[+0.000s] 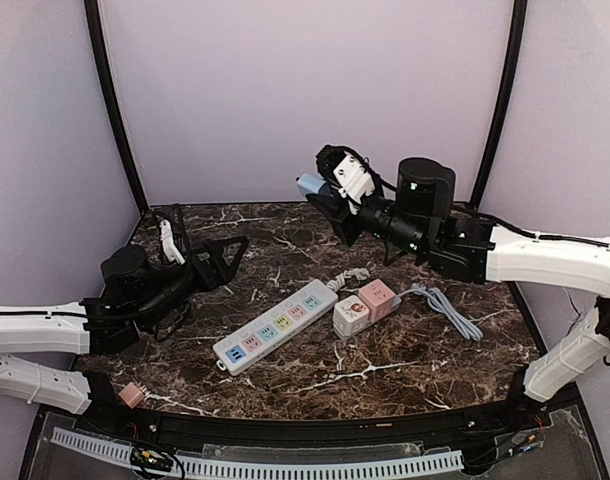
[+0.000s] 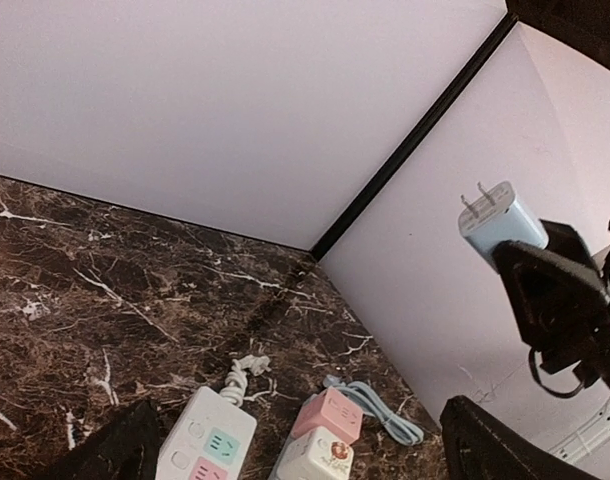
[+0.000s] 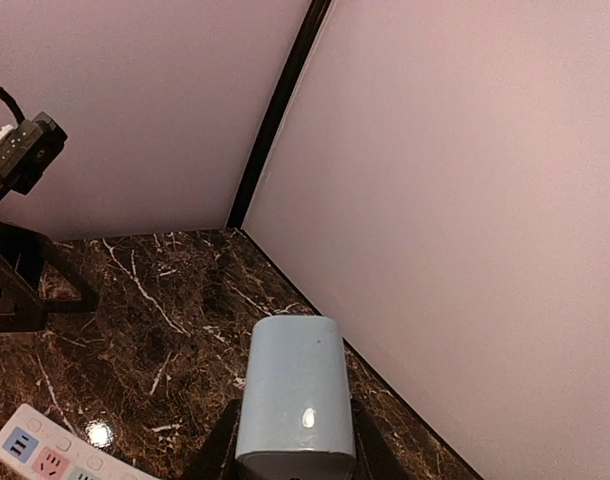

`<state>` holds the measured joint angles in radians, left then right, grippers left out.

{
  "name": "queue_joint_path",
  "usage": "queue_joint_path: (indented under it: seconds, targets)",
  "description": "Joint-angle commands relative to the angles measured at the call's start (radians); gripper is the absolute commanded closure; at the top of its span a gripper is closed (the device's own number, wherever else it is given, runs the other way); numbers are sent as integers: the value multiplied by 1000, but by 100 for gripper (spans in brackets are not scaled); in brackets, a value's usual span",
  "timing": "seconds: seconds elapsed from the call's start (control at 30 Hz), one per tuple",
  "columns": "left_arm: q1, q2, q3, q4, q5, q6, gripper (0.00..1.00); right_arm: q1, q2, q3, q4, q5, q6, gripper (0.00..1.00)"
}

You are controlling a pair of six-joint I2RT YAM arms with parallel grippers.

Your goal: Insert the plug

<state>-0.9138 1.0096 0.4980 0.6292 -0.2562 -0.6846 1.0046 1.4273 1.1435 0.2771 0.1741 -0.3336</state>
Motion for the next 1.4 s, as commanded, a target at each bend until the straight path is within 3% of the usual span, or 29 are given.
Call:
queue_joint_path:
  seconds: [0.0,0.2,0.53,0.73,0.93,1.37]
  targets:
    - [1,-17,-47,-129,-31,167,1,-8,7,88,-165,-109,-101,100]
    - [1,-10,-106,-144,-51,190,1,-8,65,185,-358,-242,-253,100]
    - [0,31,-168,-99,-63,219,2,-9,156,292,-606,-336,-547,100]
    - [0,26,-216,-69,-95,223,3,-6,270,426,-801,-321,-713,100]
    - [-2,28,-245,-49,-122,235,3,11,374,471,-857,-219,-845,100]
    - [-2,-11,-316,10,-160,219,6,75,596,662,-1047,-132,-915,100]
